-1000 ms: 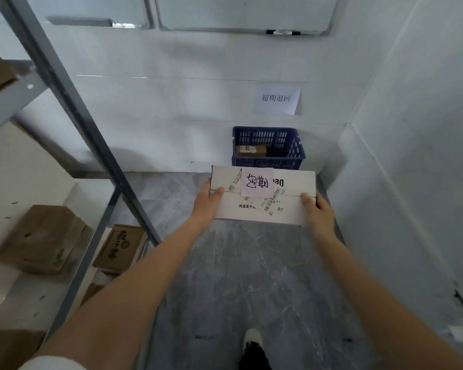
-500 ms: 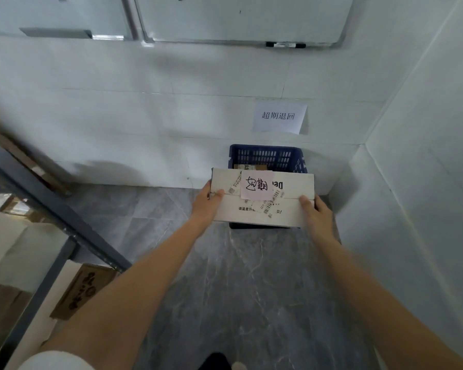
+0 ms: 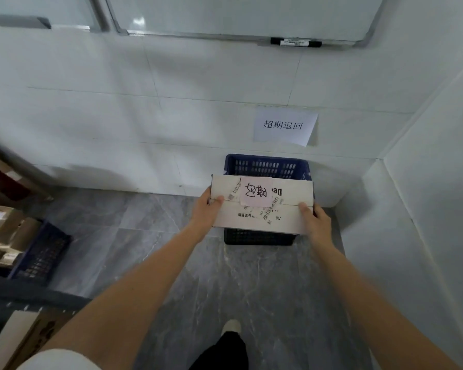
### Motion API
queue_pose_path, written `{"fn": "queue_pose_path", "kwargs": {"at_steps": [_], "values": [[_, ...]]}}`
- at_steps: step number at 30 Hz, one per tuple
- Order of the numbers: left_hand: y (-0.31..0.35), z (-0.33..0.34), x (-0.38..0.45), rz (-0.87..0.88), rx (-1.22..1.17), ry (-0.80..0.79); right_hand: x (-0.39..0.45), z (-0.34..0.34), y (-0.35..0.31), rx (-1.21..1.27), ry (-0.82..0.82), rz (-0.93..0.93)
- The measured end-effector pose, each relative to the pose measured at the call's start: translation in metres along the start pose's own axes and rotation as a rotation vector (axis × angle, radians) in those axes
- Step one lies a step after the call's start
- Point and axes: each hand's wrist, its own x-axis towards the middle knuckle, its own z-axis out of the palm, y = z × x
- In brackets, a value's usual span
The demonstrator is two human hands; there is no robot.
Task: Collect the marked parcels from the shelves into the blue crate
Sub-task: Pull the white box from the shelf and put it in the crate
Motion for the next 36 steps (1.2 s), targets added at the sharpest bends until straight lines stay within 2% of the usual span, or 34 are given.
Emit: {"fn": "queue_pose_path", "kwargs": {"at_steps": [9, 20, 29, 32, 36], "values": [[0.014, 0.053, 0.111, -0.113, 0.027, -0.015, 0.109, 0.012, 0.002, 0.034, 0.014, 0.097], [0.008, 0.134, 0.232, -0.344, 0.067, 0.066, 0.265, 0.015, 0.019, -0.006, -0.111, 0.231], [-0.031, 0.173, 0.313, -0.570, -0.009, 0.218, 0.356, 0.048, 0.061, -0.111, -0.230, 0.295], [-0.053, 0.182, 0.347, -0.609, -0.023, 0.224, 0.383, 0.069, 0.083, -0.133, -0.242, 0.325], [-0.087, 0.189, 0.395, -0.656, 0.005, 0.191, 0.420, 0.094, 0.120, -0.147, -0.242, 0.459]]}}
